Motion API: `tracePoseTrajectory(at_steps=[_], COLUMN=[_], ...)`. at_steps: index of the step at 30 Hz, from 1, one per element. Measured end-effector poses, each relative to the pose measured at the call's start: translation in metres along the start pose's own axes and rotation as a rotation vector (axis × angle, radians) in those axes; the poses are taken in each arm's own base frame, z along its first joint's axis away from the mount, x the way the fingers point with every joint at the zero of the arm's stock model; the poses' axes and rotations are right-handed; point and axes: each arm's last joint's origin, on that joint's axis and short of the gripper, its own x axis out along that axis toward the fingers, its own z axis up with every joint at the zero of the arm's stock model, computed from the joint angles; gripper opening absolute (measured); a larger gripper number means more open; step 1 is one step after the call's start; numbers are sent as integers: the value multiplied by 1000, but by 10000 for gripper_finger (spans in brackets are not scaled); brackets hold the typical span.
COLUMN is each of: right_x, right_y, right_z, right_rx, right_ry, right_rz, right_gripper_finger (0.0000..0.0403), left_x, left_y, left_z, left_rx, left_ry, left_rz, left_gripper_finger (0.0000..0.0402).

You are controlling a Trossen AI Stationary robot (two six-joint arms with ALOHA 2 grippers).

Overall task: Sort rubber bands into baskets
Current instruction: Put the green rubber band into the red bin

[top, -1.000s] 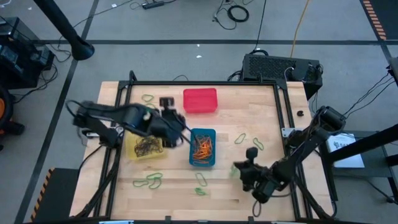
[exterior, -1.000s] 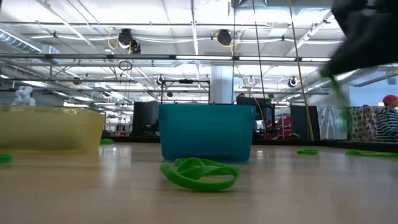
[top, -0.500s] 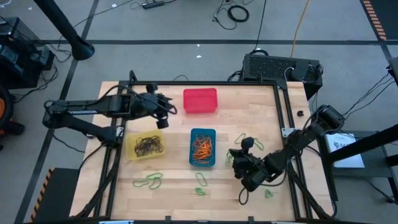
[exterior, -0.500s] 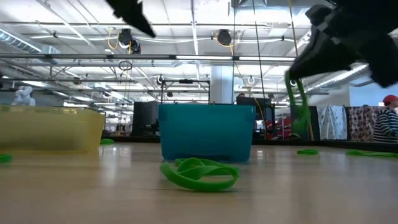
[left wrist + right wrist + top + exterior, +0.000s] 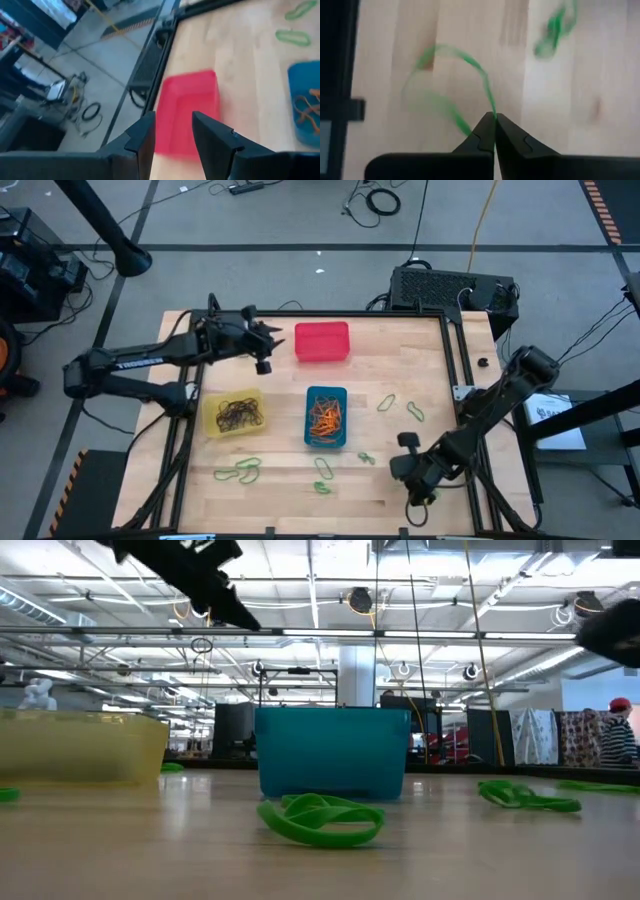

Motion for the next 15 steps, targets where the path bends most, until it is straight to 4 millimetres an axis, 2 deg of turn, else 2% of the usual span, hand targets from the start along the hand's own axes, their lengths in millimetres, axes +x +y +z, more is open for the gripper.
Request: tracePoseTrajectory(at_steps=[3, 6, 10, 15], right_x=[-5, -6, -9, -13], right_y=[-2, -10, -26, -50], right_z=[-9, -16, -14, 4], right_rx=[66, 37, -98, -316], right_ry=[62, 85, 20, -143], right_rz=[-38, -160, -397, -787], right_gripper_finger=[0, 0, 0, 0], left_x=[7, 9, 10, 13], left_y=[13, 25, 35, 38], left_z=[-7, -12, -20, -35], left_rx=[-13, -42, -109, -181], left_ry=[-53, -94, -128, -105], left_rz=[-6, -9, -40, -68], left_gripper_finger=[137, 137, 137, 137])
